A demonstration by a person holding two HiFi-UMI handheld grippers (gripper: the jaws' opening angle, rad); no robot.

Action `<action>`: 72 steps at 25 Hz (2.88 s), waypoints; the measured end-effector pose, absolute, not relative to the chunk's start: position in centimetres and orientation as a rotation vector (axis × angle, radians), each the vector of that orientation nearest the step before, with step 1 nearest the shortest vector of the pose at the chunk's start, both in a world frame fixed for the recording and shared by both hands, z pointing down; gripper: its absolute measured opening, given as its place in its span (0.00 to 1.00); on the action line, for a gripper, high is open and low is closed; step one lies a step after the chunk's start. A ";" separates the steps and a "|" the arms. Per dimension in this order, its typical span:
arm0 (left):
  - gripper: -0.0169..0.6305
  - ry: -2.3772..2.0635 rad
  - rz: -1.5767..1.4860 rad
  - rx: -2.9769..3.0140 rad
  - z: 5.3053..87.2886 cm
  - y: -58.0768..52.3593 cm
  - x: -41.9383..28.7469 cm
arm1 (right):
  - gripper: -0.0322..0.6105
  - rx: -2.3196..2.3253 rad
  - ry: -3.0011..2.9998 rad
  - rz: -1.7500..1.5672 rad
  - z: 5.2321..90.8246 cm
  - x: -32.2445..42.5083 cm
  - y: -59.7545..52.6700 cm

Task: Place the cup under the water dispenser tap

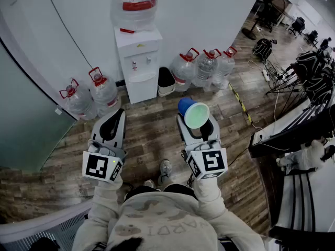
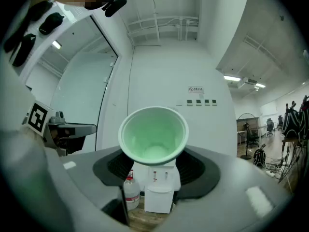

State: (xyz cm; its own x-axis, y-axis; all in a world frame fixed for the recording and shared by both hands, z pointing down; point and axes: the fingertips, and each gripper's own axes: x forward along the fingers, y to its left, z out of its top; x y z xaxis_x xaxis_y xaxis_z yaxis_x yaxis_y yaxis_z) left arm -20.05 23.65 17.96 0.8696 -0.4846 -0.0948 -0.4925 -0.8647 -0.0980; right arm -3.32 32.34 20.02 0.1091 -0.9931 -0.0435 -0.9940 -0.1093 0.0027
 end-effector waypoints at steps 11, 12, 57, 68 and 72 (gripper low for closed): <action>0.03 0.776 0.110 -2.915 18.1 23.2 -20.4 | 0.49 -2.304 2.088 0.074 20.0 -3.8 31.6; 0.03 0.778 0.111 -2.914 18.0 23.0 -20.3 | 0.49 -2.302 2.090 0.074 20.0 -3.7 31.4; 0.03 0.937 0.071 -2.855 19.3 7.9 -6.5 | 0.49 -2.121 2.283 0.007 23.0 9.7 13.2; 0.03 0.884 0.093 -2.865 18.8 -2.3 -4.0 | 0.49 -2.142 2.256 0.026 22.3 11.6 3.3; 0.03 0.853 0.103 -2.874 18.5 -5.6 -3.2 | 0.49 -2.154 2.247 0.034 22.1 11.9 0.2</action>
